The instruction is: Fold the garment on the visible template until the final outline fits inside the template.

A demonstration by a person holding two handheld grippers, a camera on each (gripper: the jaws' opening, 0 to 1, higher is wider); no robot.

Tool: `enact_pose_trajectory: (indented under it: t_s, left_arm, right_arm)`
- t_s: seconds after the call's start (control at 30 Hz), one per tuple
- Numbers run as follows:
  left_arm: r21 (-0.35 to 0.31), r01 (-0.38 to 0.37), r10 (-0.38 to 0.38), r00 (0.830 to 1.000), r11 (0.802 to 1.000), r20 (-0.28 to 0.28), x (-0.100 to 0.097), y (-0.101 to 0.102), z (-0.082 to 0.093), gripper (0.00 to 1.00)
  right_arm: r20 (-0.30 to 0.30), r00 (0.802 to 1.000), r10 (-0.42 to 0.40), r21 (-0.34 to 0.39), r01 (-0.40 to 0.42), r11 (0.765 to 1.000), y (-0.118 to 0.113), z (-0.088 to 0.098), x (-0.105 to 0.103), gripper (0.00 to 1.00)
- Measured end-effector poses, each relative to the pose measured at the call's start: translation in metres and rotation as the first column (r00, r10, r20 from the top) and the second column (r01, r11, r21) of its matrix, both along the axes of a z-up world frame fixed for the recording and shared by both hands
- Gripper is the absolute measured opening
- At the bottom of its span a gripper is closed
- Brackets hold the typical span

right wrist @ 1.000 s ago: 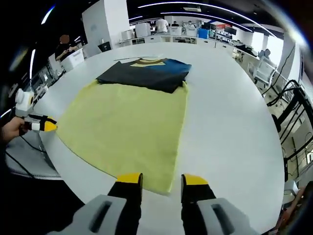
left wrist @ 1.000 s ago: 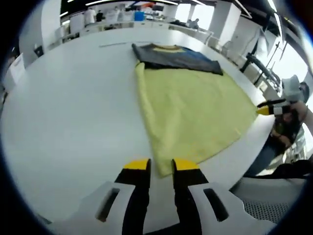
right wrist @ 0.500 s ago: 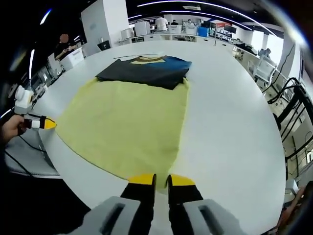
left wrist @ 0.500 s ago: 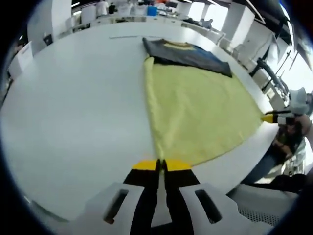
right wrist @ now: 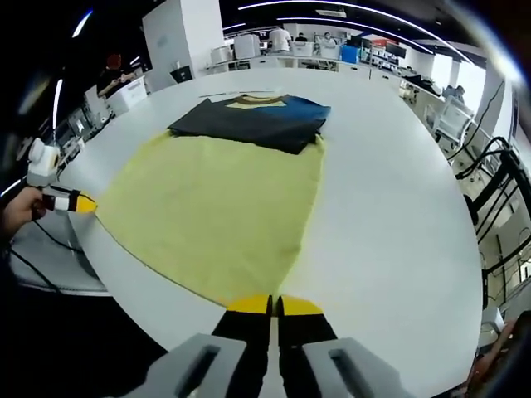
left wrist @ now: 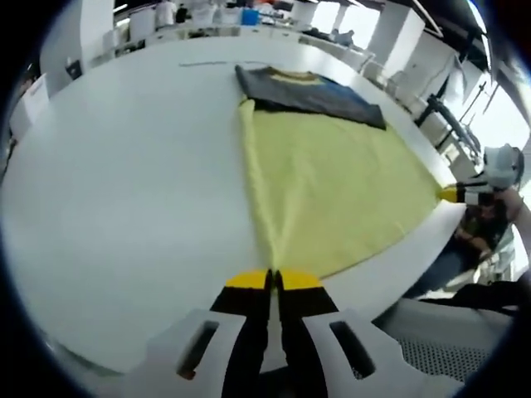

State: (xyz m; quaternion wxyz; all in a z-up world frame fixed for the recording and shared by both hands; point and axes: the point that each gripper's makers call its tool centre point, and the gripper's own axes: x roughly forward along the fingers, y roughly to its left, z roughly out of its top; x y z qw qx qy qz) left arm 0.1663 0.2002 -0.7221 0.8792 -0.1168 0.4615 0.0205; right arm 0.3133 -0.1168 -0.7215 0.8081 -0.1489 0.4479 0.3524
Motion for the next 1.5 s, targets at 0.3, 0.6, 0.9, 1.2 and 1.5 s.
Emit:
enact_pose_trajectory:
  t_s: [0.3, 0.6, 0.9, 1.2, 1.5]
  left_arm:
    - [-0.020, 0.062, -0.063, 0.997, 0.998, -0.050, -0.023, -0.006, 0.002, 0.00]
    - [-0.040, 0.096, -0.099, 0.991, 0.995, -0.090, -0.043, -0.010, 0.005, 0.00]
    - [-0.075, 0.096, -0.103, 0.989, 0.993, -0.103, -0.057, -0.014, 0.015, 0.00]
    - [-0.096, 0.071, -0.075, 0.997, 0.993, -0.033, -0.036, -0.006, 0.050, 0.00]
    - [-0.084, 0.060, -0.053, 0.996, 0.995, 0.073, -0.003, 0.010, 0.089, 0.00]
  right_arm:
    - [-0.031, 0.999, 0.023, -0.008, -0.023, 1.000, -0.005, 0.002, -0.022, 0.00]
    - [-0.063, 0.997, 0.040, -0.011, -0.041, 0.999, -0.011, 0.005, -0.039, 0.00]
    - [-0.074, 0.996, 0.054, -0.012, -0.055, 0.998, -0.017, 0.011, -0.046, 0.00]
    - [0.016, 0.997, 0.077, 0.001, -0.077, 0.997, -0.007, 0.045, -0.023, 0.00]
    - [0.110, 0.990, 0.092, 0.051, -0.098, 0.994, 0.012, 0.089, 0.001, 0.00]
